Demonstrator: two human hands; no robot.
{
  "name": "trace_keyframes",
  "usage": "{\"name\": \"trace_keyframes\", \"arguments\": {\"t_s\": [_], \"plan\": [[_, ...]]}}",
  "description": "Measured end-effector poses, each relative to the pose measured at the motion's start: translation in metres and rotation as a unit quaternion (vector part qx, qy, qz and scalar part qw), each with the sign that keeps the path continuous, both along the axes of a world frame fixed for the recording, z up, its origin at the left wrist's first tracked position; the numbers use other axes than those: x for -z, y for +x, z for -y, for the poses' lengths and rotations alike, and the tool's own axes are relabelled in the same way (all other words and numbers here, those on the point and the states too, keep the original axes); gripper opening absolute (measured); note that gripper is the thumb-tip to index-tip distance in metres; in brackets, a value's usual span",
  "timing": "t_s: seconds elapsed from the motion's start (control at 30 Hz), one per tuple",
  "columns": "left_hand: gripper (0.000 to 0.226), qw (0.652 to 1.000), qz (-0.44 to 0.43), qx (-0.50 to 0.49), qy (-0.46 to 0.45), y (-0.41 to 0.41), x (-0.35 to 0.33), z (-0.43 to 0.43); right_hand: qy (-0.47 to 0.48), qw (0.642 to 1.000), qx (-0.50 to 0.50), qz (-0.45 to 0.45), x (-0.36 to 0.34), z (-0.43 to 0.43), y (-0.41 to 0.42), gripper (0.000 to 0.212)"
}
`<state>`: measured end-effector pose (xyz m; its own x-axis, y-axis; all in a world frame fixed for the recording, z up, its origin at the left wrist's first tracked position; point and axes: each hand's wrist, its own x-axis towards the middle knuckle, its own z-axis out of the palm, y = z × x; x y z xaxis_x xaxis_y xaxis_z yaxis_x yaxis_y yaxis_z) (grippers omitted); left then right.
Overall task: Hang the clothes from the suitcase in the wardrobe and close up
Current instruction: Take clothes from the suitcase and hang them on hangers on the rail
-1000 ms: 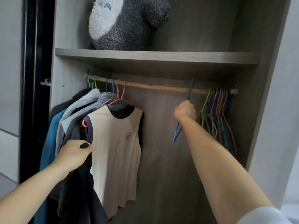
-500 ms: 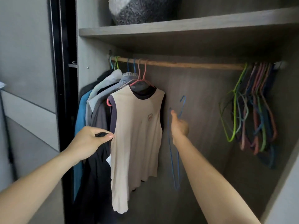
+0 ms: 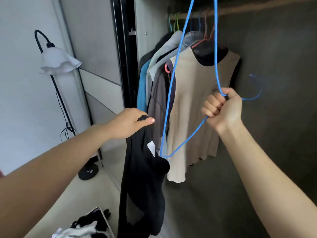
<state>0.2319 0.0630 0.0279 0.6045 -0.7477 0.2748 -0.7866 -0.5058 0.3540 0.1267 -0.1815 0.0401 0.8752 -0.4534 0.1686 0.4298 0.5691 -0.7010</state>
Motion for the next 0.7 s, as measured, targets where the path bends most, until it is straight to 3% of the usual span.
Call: {"name": "trace_keyframes", "arguments": {"t_s": [0.13,0.33,0.43,0.53,0.63,0.7], "plan": [[0.050,0.998,-0.044,-0.038,-0.040,-0.006,-0.007,-0.016,0.011,0.995,-0.072,0.071,-0.005,-0.024,0.011,0.035],[0.047,0.981,-0.067,-0.098,-0.156,-0.010,-0.028,-0.034,-0.041,0.989,-0.145,-0.007,0.056,-0.059,0.041,0.034],[0.045,0.959,-0.096,-0.153,-0.217,-0.003,-0.034,-0.057,-0.156,0.972,-0.143,-0.100,0.080,-0.057,0.049,0.037],[0.009,0.946,-0.184,-0.156,-0.215,0.002,-0.039,-0.088,-0.273,0.941,-0.123,-0.159,0.079,-0.044,0.047,0.048],[0.025,0.940,-0.234,-0.194,-0.153,0.010,-0.031,-0.114,-0.390,0.903,-0.093,-0.156,0.065,-0.035,0.041,0.049],[0.024,0.936,-0.234,-0.229,-0.132,0.011,-0.023,-0.120,-0.462,0.870,-0.068,-0.156,0.056,-0.030,0.038,0.053]]}}
